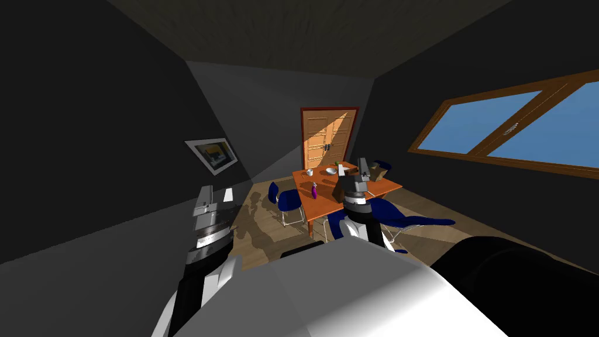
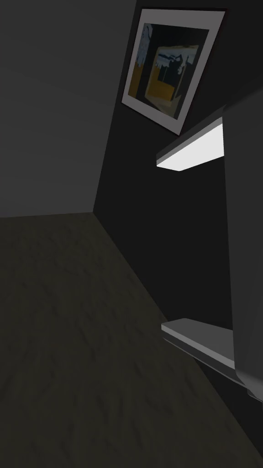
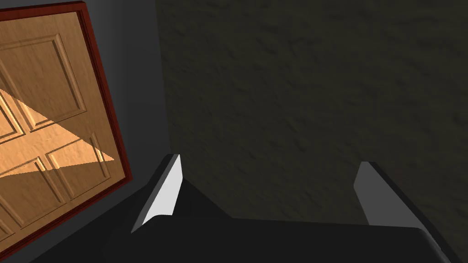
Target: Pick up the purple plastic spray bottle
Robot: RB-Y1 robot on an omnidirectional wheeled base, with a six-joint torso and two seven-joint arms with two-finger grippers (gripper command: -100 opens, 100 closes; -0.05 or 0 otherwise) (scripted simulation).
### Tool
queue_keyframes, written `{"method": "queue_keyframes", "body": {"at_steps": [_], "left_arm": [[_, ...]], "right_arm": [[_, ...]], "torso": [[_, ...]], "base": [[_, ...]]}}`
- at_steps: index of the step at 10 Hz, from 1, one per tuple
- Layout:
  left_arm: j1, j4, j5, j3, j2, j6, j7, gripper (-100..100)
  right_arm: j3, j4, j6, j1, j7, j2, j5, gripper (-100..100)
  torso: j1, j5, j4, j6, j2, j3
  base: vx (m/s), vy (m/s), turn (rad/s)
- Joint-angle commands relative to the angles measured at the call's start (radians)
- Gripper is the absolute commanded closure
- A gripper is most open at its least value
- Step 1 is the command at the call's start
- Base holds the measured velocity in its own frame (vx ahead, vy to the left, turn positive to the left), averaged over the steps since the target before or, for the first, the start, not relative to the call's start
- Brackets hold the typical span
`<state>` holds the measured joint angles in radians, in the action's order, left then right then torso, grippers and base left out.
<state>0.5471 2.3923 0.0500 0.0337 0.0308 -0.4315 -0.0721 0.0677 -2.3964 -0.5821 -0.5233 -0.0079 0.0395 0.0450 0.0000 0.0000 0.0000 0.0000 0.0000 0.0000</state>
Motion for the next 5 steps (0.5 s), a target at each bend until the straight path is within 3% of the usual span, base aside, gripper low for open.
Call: {"method": "queue_keyframes", "body": {"at_steps": [1,3,5], "left_arm": [[0.0,0.0,0.0,0.0,0.0,0.0,0.0,0],[0.0,0.0,0.0,0.0,0.0,0.0,0.0,0],[0.0,0.0,0.0,0.0,0.0,0.0,0.0,0]], "right_arm": [[0.001,0.012,0.003,-0.002,-0.002,-0.05,-0.002,-100],[0.002,0.023,0.005,-0.004,-0.004,-0.09,-0.004,-100],[0.004,0.056,0.013,-0.009,-0.01,-0.158,-0.009,-100]], "torso": [[0.0,0.0,0.0,0.0,0.0,0.0],[0.0,0.0,0.0,0.0,0.001,0.0],[0.0,0.0,0.0,0.0,0.001,0.001]], "base": [[-0.006,0.005,0.045],[-0.015,0.011,0.053],[-0.021,0.016,0.087]]}}
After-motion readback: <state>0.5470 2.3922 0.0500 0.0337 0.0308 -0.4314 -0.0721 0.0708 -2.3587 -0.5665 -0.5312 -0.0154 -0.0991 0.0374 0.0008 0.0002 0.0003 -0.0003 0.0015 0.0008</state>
